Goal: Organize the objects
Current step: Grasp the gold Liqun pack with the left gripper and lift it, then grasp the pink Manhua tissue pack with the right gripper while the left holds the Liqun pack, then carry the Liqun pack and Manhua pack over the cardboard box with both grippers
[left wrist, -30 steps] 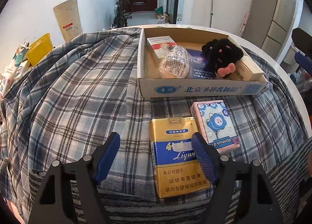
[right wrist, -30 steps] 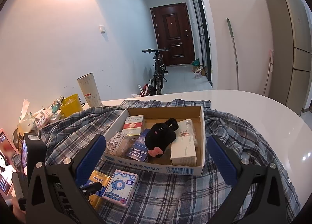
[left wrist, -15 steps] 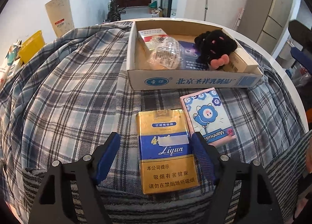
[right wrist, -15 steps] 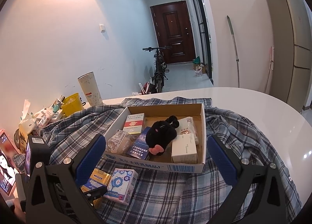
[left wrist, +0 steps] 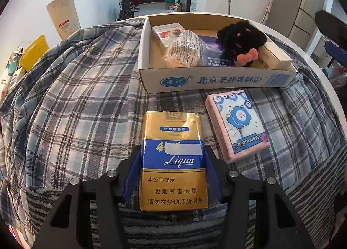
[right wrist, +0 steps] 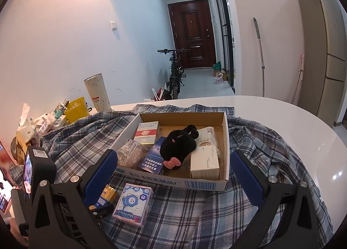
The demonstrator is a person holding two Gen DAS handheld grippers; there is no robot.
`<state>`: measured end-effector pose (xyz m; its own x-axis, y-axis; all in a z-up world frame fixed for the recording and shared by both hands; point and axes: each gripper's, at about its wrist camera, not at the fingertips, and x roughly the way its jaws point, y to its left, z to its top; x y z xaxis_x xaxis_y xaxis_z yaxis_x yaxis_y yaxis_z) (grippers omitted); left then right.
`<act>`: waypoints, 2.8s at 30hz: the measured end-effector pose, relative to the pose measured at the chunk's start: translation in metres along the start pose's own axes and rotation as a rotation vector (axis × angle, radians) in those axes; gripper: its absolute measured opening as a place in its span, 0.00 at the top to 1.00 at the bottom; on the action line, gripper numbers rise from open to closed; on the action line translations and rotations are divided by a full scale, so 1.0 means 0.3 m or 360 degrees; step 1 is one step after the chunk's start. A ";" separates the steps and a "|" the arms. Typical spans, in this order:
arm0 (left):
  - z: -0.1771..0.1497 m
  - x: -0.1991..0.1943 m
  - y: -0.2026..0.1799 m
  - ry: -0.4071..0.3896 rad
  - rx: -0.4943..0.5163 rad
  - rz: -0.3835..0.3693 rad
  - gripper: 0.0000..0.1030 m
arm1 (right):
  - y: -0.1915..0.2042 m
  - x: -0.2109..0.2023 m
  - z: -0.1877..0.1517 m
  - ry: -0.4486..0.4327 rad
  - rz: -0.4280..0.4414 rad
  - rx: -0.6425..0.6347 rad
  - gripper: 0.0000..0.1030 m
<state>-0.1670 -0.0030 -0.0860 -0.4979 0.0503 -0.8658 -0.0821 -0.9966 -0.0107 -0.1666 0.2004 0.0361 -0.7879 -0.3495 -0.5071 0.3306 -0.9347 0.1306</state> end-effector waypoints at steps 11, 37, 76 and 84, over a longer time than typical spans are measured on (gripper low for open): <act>0.001 -0.254 0.117 -0.0698 -0.0267 -0.0074 0.49 | 0.026 0.003 0.030 0.0072 -0.0013 0.0017 0.00; -0.003 -0.256 0.168 -0.0715 -0.0383 -0.0060 0.49 | 0.161 0.179 -0.108 0.0424 0.0011 0.0008 0.10; -0.012 -0.265 0.113 -0.0735 -0.0249 -0.0077 0.48 | 0.007 0.143 -0.145 0.0540 -0.0096 0.0020 0.52; 0.004 -0.348 0.082 -0.0793 -0.0193 -0.0142 0.48 | -0.021 0.069 -0.049 0.0416 -0.0089 0.0018 0.52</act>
<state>-0.1181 -0.0328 0.0047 -0.8464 0.1310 -0.5161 -0.0570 -0.9860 -0.1568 -0.1773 0.2000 0.0121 -0.6433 -0.2698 -0.7165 0.2831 -0.9533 0.1048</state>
